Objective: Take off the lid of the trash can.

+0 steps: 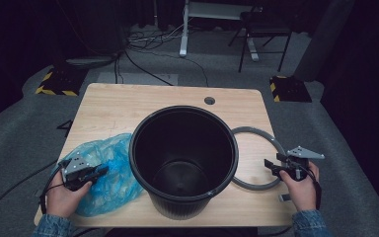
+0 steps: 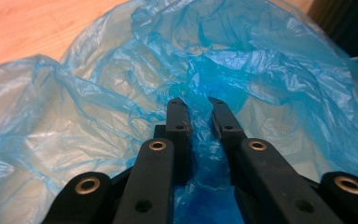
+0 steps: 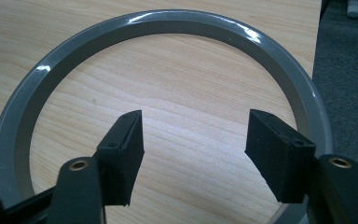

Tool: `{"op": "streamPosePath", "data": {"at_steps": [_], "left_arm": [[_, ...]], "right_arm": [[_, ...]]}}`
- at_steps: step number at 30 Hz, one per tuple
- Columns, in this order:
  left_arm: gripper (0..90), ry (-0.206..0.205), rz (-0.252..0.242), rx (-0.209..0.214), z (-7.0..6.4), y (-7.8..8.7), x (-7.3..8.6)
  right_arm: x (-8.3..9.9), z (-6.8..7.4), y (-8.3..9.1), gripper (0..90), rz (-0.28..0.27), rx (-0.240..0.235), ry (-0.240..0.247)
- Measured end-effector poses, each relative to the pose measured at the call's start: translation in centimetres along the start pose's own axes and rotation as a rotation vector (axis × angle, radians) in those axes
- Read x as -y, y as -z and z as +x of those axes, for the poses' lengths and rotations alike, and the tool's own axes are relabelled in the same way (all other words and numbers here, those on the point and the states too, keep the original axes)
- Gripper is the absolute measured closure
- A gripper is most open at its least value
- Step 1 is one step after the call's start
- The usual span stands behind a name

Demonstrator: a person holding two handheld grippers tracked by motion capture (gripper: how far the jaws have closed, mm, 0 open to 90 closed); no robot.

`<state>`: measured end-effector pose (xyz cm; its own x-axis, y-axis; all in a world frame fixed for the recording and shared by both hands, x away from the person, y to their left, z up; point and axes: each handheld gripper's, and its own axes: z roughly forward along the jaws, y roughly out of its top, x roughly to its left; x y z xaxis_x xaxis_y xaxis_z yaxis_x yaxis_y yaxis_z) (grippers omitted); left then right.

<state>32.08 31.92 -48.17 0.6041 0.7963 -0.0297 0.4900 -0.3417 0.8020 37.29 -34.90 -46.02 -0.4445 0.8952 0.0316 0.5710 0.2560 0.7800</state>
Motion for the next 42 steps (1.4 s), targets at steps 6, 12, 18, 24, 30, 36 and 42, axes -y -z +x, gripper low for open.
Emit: {"op": "streamPosePath", "data": {"at_steps": [6,12,18,24,30,36,42], "left_arm": [[80.6,-0.018,-0.02,0.019,0.6,1.4,-1.1],[80.6,-0.022,-0.07,0.044,1.4,2.6,-2.3],[80.6,-0.05,-0.101,0.075,2.4,4.0,-4.0],[80.6,-0.05,-0.131,0.087,3.3,5.4,-5.6],[80.6,-0.079,-0.139,0.083,4.0,6.8,-7.2],[80.6,-0.076,-0.16,0.062,4.7,8.3,-8.9],[80.6,-0.059,-0.182,0.03,4.7,9.5,-10.9]], "right_arm": [[0.2,0.4,0.0,37.3,0.004,0.003,0.004],[0.5,0.6,0.4,37.1,0.008,0.007,0.003],[1.1,0.6,0.8,37.1,0.011,0.014,-0.009],[1.2,0.6,0.9,37.1,0.011,0.019,-0.015],[1.0,0.9,0.7,37.1,0.012,0.014,-0.017],[1.0,1.2,0.4,37.2,0.017,0.007,-0.008],[1.1,1.3,0.2,37.1,0.023,-0.003,0.001]]}}
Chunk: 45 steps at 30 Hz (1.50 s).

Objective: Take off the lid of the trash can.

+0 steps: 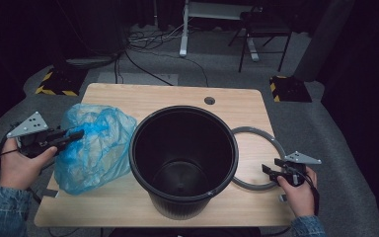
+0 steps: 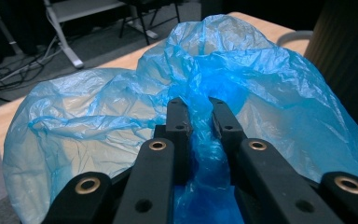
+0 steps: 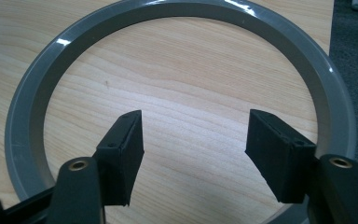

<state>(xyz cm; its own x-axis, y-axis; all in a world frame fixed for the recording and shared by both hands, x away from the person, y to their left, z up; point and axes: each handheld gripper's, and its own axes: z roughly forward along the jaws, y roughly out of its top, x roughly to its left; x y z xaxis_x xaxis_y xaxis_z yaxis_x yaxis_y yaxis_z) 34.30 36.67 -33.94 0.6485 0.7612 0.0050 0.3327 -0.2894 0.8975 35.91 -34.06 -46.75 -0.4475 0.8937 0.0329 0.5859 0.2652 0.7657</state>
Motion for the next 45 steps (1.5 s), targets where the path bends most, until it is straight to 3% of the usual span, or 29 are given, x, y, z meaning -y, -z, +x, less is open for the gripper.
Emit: {"op": "streamPosePath", "data": {"at_steps": [6,16,27,45], "left_arm": [[80.6,0.017,-0.028,-0.019,0.3,0.8,-2.3],[80.6,-0.004,-0.068,-0.013,0.6,1.3,-5.4],[80.6,-0.004,-0.131,-0.003,0.9,2.1,-7.9],[80.6,-0.004,-0.174,0.029,0.3,2.7,-10.8]], "right_arm": [[-0.1,0.2,0.0,37.1,0.0,-0.005,0.004],[0.3,0.2,-0.2,37.1,0.01,-0.005,0.003],[0.6,0.2,0.2,37.1,0.01,0.001,0.0],[0.9,0.2,-0.2,37.2,0.026,-0.002,0.008]]}}
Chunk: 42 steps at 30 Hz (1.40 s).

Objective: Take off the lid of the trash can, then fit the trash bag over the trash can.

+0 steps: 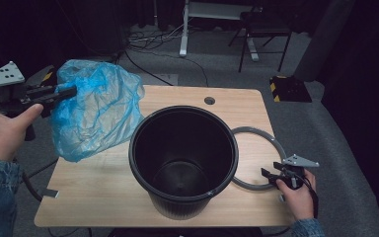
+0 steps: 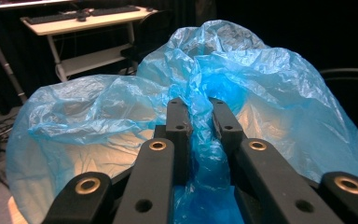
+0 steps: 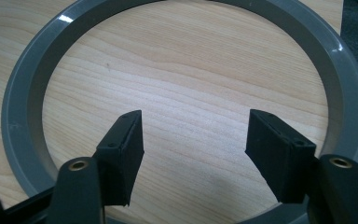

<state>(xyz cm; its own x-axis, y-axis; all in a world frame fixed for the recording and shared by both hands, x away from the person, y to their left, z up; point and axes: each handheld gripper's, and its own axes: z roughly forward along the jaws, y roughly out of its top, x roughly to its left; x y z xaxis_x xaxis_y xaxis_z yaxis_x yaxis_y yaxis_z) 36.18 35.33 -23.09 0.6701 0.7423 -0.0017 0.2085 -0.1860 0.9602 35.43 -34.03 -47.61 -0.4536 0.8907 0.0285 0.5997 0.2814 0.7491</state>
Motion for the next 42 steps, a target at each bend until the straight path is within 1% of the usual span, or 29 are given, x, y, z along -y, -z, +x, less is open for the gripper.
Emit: {"op": "streamPosePath", "data": {"at_steps": [7,15,19,20,23,25,28,35,38,42], "left_arm": [[80.7,0.024,-0.045,0.026,-0.3,0.1,-0.8],[80.8,0.007,-0.077,0.046,-1.6,-0.2,-2.5],[80.8,-0.015,-0.081,0.031,-2.1,-0.4,-3.4],[80.8,-0.014,-0.083,0.028,-2.2,-0.4,-3.6],[80.8,-0.037,-0.079,0.011,-2.1,-0.5,-4.1],[80.8,-0.023,-0.096,0.016,-1.9,-0.6,-4.3],[80.8,-0.022,-0.104,0.017,-1.9,-0.9,-4.8],[80.8,-0.042,-0.105,0.007,-2.3,-1.6,-6.2],[80.9,-0.045,-0.108,-0.005,-2.3,-2.0,-6.8],[80.9,-0.04,-0.117,-0.013,-2.2,-2.6,-7.4]], "right_arm": [[0.1,0.2,-0.1,37.2,0.006,-0.004,0.008],[0.0,0.4,-0.2,37.2,0.008,-0.007,0.013],[0.0,0.4,-0.2,37.2,0.009,-0.01,0.013],[0.0,0.4,-0.2,37.1,0.008,-0.01,0.014],[0.1,0.4,-0.2,37.1,0.008,-0.011,0.016],[0.2,0.4,-0.2,37.2,0.011,-0.008,0.013],[0.3,0.4,-0.1,37.2,0.01,-0.007,0.015],[0.4,0.5,0.2,37.2,0.009,-0.005,0.013],[0.4,0.5,0.1,37.1,0.009,-0.005,0.015],[0.4,0.7,0.0,37.2,0.013,-0.01,0.019]]}}
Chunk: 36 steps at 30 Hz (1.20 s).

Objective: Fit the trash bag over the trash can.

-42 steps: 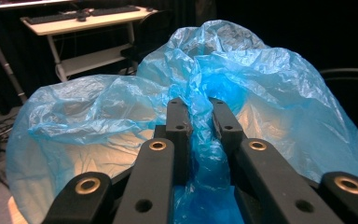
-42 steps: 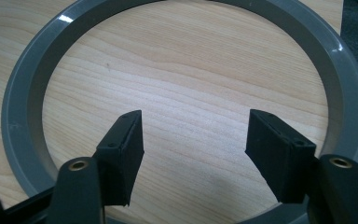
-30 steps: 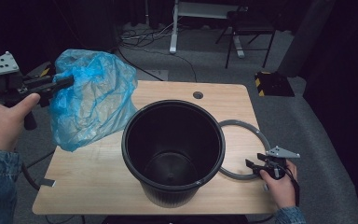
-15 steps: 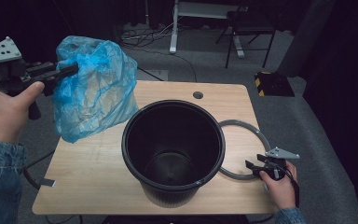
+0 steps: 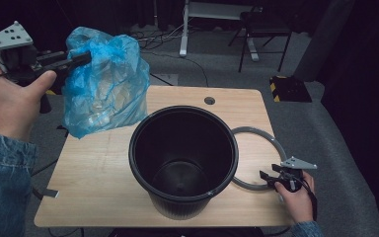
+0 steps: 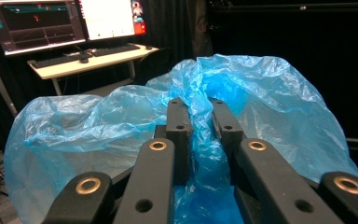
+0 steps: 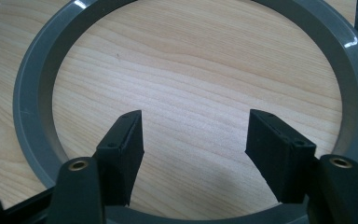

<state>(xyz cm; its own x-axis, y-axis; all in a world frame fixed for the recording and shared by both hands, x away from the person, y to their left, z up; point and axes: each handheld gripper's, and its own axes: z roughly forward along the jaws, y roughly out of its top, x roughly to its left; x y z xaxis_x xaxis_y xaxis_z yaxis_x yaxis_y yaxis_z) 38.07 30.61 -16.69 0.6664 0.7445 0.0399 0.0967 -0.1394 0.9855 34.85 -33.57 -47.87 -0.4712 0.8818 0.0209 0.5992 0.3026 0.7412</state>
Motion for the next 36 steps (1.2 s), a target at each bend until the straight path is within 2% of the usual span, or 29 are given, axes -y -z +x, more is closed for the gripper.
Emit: {"op": "streamPosePath", "data": {"at_steps": [3,6,10,12,19,29,36], "left_arm": [[80.8,0.002,-0.004,-0.008,0.1,-0.7,-0.1],[80.8,0.0,0.013,-0.025,0.2,-1.4,0.1],[80.9,0.036,-0.007,-0.006,0.3,-2.1,0.2],[80.9,0.055,-0.025,0.02,0.0,-2.5,0.0],[80.8,0.072,-0.055,0.095,-2.2,-3.1,-0.8],[80.9,0.04,-0.061,0.214,-6.3,-3.8,-2.2],[80.8,0.028,-0.039,0.322,-9.0,-4.1,-2.1]], "right_arm": [[0.2,0.0,0.0,37.2,0.004,-0.001,0.0],[0.2,0.0,0.1,37.2,0.003,0.0,-0.001],[0.3,0.1,0.2,37.2,0.003,0.0,0.003],[0.3,0.1,0.3,37.1,0.004,0.001,0.001],[0.5,0.1,0.3,37.1,0.006,0.001,-0.002],[0.5,0.1,0.2,37.1,0.009,-0.002,0.002],[0.5,0.2,0.3,37.1,0.006,-0.003,0.003]]}}
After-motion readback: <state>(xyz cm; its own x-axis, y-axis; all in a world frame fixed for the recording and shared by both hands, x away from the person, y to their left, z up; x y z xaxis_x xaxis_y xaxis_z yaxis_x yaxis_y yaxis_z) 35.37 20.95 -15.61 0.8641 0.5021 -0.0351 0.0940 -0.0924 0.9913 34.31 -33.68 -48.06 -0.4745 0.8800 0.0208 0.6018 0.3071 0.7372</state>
